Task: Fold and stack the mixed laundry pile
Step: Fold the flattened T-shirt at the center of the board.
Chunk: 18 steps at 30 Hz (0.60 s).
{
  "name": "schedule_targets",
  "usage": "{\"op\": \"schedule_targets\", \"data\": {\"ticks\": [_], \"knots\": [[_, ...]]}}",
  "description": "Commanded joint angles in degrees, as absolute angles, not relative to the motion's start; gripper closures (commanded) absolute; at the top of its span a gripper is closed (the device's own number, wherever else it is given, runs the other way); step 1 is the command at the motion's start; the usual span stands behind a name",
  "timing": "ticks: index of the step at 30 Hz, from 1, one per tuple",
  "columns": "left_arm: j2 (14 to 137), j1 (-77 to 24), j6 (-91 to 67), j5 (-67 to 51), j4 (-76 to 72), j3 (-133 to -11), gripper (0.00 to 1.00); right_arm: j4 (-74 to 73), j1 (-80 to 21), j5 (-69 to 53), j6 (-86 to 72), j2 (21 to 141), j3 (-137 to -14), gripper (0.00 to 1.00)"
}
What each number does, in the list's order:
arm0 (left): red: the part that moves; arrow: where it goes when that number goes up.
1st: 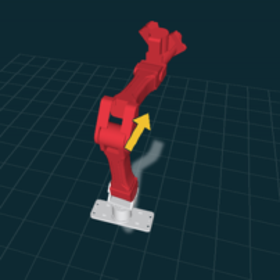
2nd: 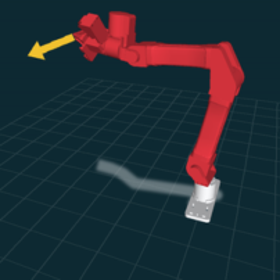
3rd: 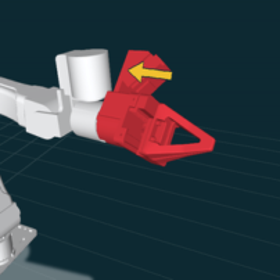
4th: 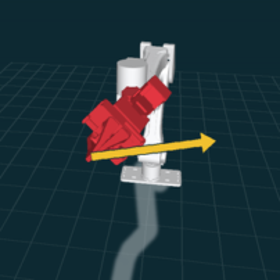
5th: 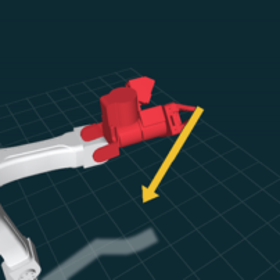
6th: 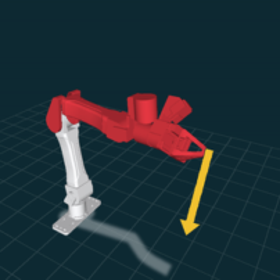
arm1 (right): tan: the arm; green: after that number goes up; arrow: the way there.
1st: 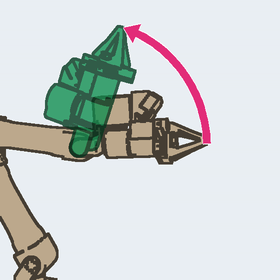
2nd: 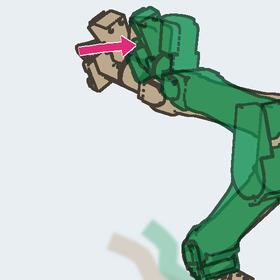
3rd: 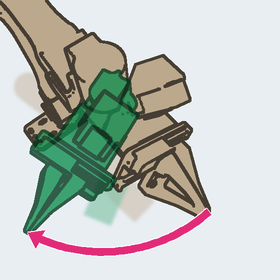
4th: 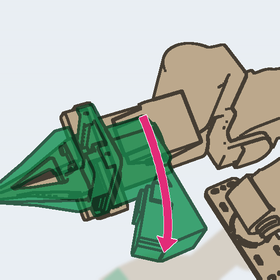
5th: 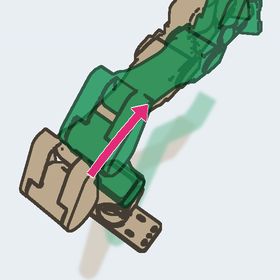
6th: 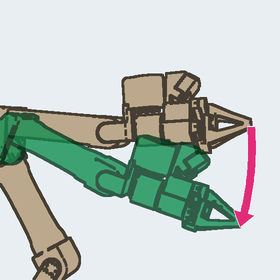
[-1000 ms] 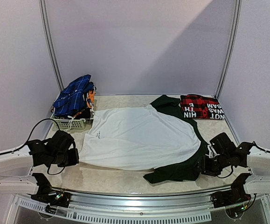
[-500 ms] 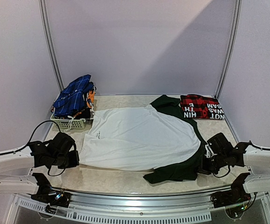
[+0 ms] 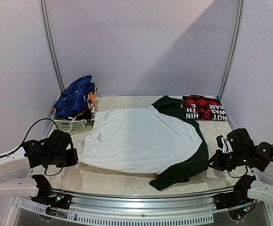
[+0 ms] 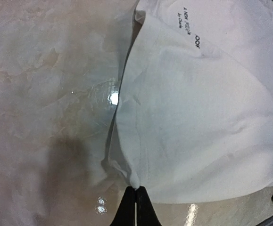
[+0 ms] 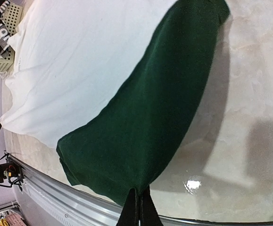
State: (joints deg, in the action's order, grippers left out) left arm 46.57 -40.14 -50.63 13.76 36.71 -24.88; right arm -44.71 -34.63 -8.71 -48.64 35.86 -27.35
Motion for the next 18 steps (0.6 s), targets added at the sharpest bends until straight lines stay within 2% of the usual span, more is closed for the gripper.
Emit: {"op": "schedule_targets", "data": {"ticks": [1, 8, 18], "knots": [[45.01, -41.17, -49.79, 12.44, 42.15, -27.64, 1.0, -56.29, -35.05, -5.1, -50.47, 29.82, -29.79, 1.0], [43.58, -41.79, -50.25, 9.42, 43.51, -28.66, 1.0, -61.14, -35.03, -3.73, -51.78, 24.41, -32.0, 1.0], [45.2, -42.5, -50.84, 8.16, 40.4, -29.36, 1.0, -52.92, -34.98, -0.36, -51.81, 28.67, -31.64, 1.0]]}}
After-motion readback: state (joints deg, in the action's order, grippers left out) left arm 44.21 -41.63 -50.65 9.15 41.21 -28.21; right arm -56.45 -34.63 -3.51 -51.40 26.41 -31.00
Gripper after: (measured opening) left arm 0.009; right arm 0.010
